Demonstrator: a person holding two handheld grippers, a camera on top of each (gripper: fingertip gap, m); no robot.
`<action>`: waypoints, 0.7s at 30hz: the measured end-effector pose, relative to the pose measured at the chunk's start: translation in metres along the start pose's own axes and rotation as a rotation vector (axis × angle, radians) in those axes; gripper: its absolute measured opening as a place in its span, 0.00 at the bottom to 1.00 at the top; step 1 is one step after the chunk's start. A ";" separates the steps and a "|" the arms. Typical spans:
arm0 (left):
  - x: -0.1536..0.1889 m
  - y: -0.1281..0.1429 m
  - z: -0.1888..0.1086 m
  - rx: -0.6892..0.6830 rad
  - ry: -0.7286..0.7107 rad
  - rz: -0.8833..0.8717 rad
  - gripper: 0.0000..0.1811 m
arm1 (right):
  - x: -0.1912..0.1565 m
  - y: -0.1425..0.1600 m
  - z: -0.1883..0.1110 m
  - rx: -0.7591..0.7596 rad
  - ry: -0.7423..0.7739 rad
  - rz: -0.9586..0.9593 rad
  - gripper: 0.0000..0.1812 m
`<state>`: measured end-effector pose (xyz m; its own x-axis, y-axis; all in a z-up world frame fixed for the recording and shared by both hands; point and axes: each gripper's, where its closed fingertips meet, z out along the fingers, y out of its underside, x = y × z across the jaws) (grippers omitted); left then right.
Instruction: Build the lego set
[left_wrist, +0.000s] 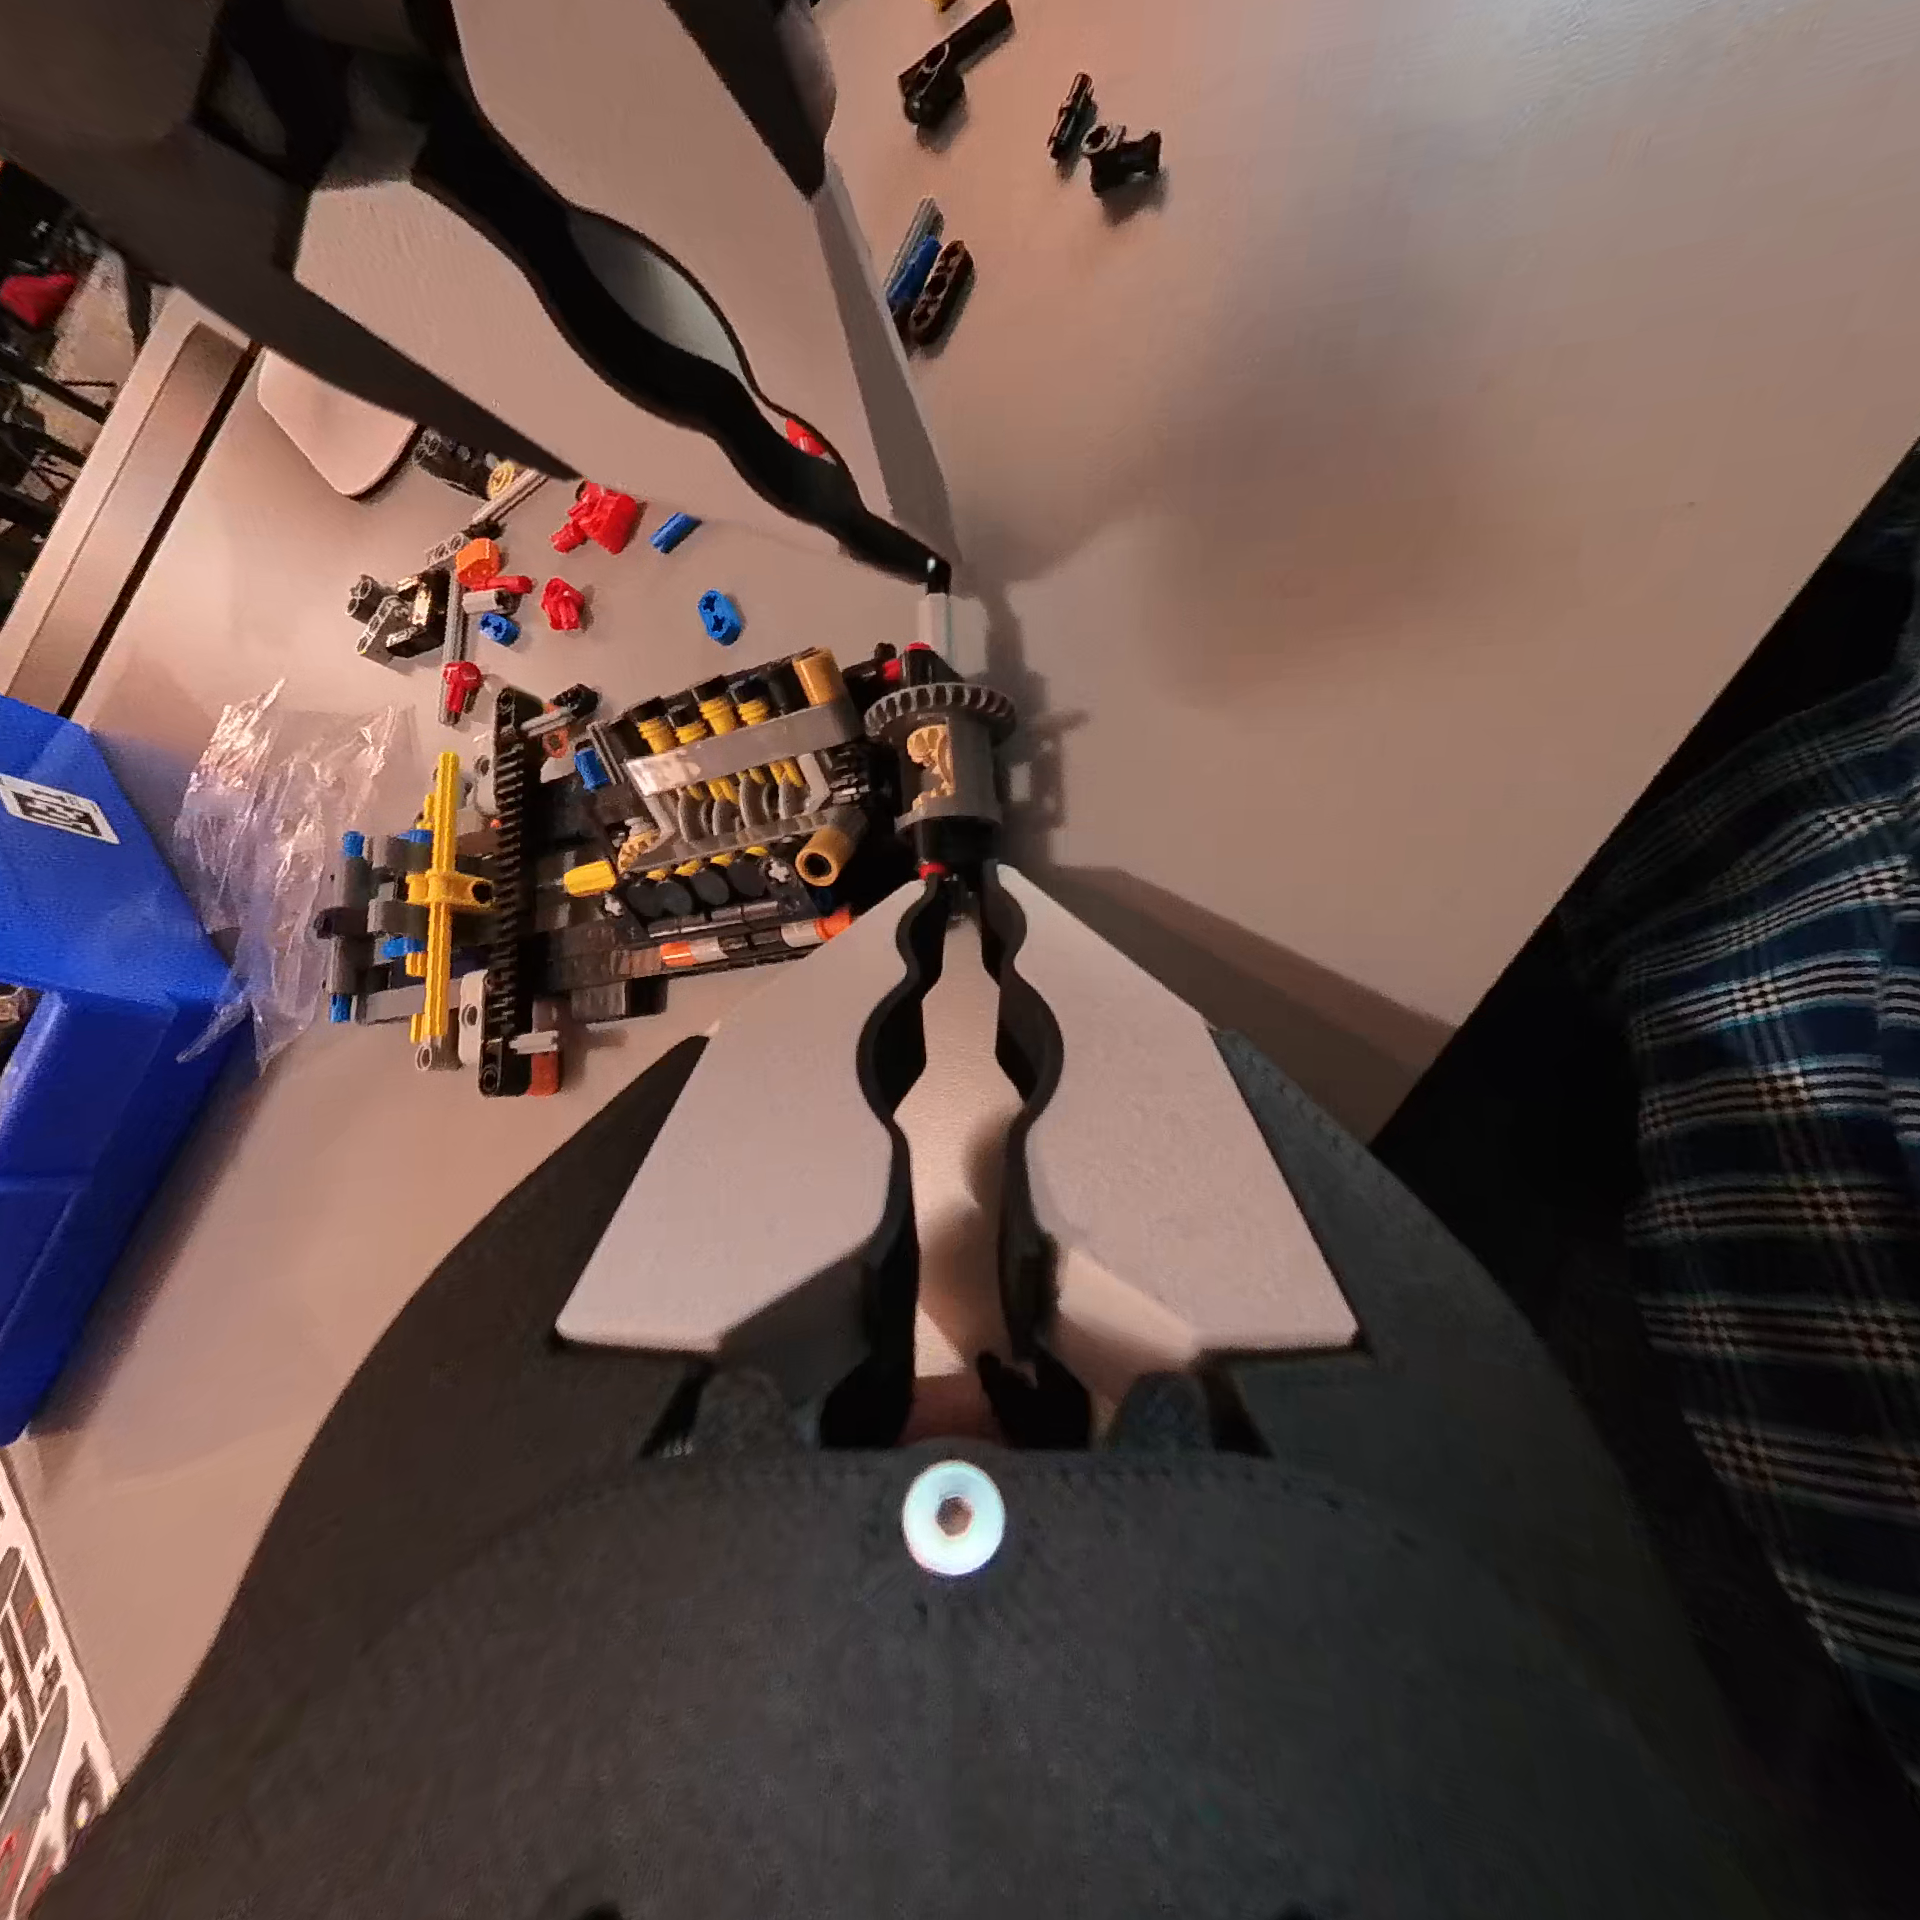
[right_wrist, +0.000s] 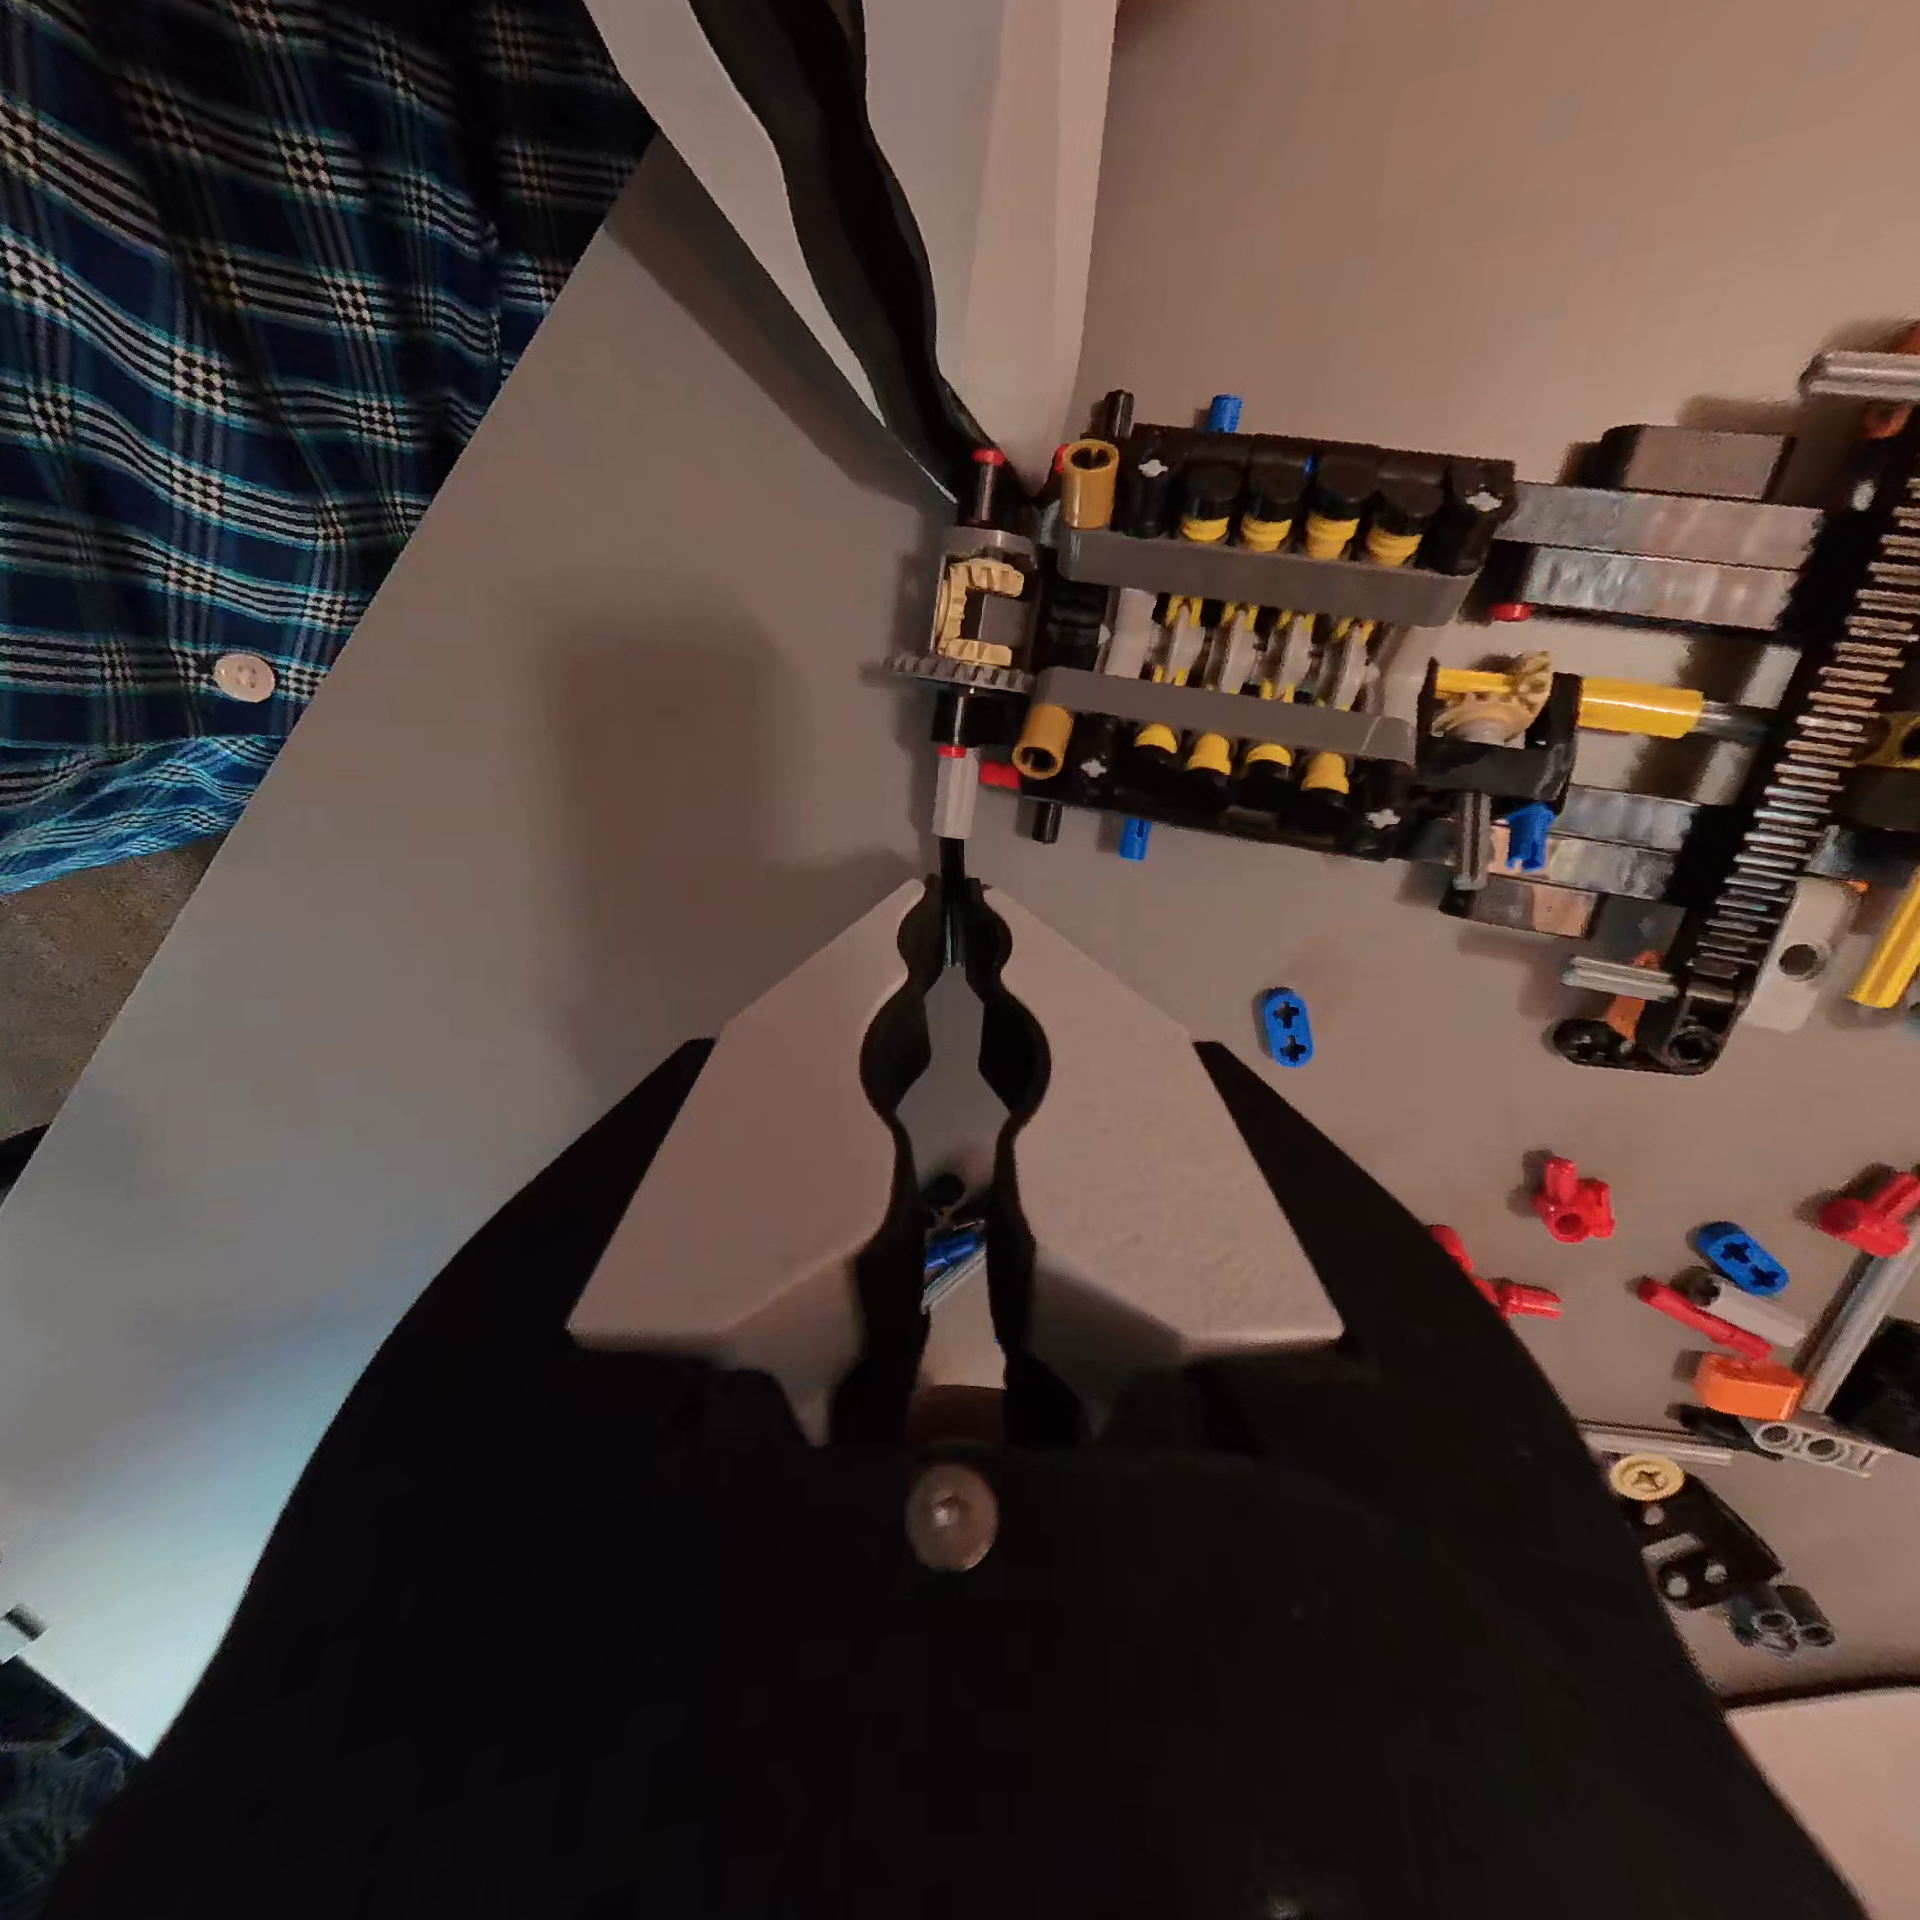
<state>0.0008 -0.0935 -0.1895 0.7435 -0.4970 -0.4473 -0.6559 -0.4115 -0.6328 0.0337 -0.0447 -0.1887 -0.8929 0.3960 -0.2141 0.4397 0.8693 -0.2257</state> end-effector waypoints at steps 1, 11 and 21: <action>0.000 0.000 0.000 0.000 0.001 0.000 0.02 | 0.001 0.000 0.000 -0.006 0.002 -0.001 0.00; 0.000 0.000 0.000 0.001 0.001 -0.010 0.02 | 0.001 -0.003 0.002 0.048 0.002 0.061 0.00; -0.001 -0.003 -0.001 0.007 -0.006 -0.021 0.02 | 0.008 -0.002 -0.002 0.151 0.120 0.144 0.02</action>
<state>0.0024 -0.0922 -0.1867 0.7579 -0.4841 -0.4373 -0.6392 -0.4166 -0.6465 0.0255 -0.0425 -0.1886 -0.8208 0.5533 -0.1419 0.5652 0.7505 -0.3425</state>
